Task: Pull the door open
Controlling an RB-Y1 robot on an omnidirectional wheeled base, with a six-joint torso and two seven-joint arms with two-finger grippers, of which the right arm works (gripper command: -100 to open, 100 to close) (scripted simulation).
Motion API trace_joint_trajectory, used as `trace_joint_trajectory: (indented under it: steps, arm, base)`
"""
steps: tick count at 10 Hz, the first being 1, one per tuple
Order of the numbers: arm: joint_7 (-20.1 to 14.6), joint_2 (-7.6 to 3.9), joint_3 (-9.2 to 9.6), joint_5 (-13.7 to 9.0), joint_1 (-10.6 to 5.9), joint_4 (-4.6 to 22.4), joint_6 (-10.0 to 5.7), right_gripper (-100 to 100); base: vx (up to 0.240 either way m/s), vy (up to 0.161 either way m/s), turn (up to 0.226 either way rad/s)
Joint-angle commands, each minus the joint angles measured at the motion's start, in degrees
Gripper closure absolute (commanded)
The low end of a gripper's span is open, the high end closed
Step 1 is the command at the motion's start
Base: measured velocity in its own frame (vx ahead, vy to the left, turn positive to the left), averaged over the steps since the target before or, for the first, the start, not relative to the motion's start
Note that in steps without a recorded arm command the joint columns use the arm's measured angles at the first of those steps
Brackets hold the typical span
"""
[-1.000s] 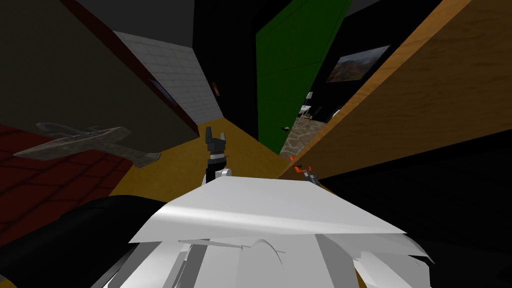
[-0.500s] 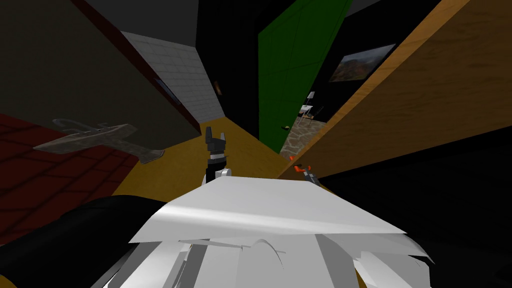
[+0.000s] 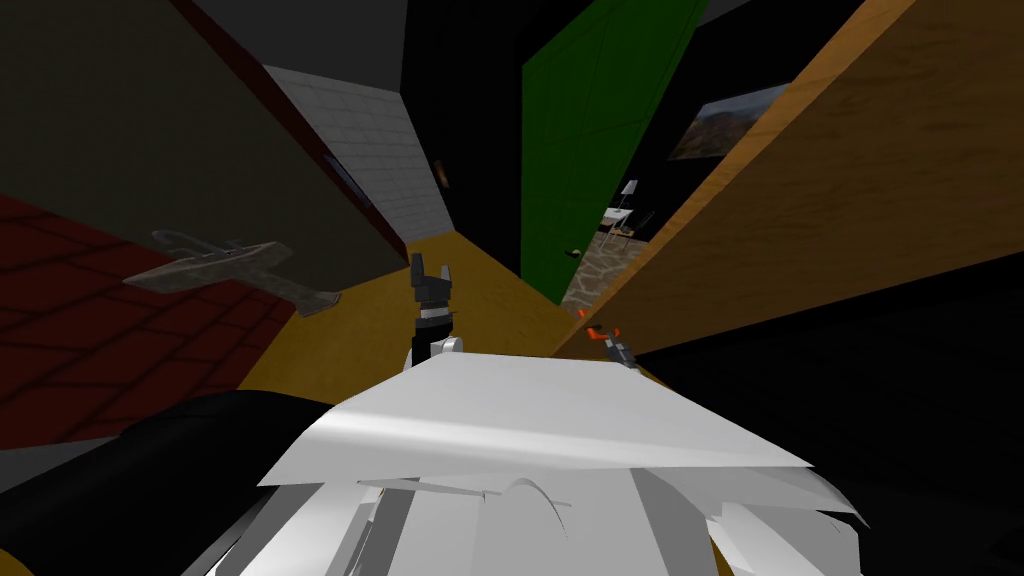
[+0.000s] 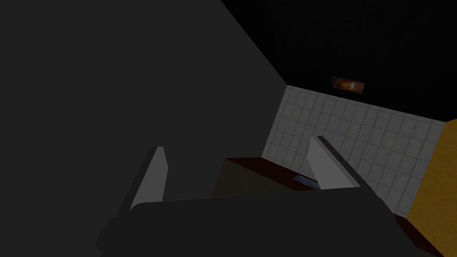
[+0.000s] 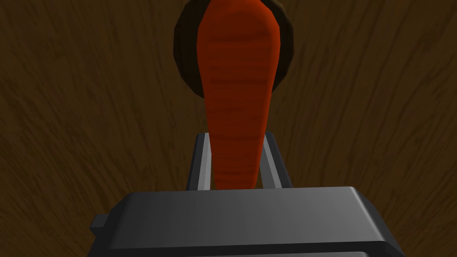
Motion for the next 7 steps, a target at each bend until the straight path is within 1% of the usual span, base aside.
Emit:
trace_joint_trajectory:
  steps: [1, 2, 3, 5, 6, 7]
  arm:
    - [0.4, 0.30, 0.86, -0.2, -0.99, 1.8, -1.05, 100]
    - [0.8, 0.23, 2.28, -1.5, -1.38, 1.5, -0.35, 100]
    - [0.8, 0.23, 2.28, -1.5, -1.38, 1.5, -0.35, 100]
    - [0.8, 0.23, 2.28, -1.5, -1.38, 1.5, -0.35, 100]
    - [1.2, 0.16, 3.76, -2.9, -1.78, 1.1, 0.37, 100]
    - [1.4, 0.12, 4.51, -3.6, -1.98, 0.9, 0.74, 100]
  base:
    - [-0.086, -0.017, 0.022]
    - [-0.096, -0.026, 0.058]
    - [-0.091, -0.030, 0.044]
    - [-0.021, -0.005, -0.008]
    - [-0.079, -0.022, 0.090]
    - [-0.121, -0.041, 0.087]
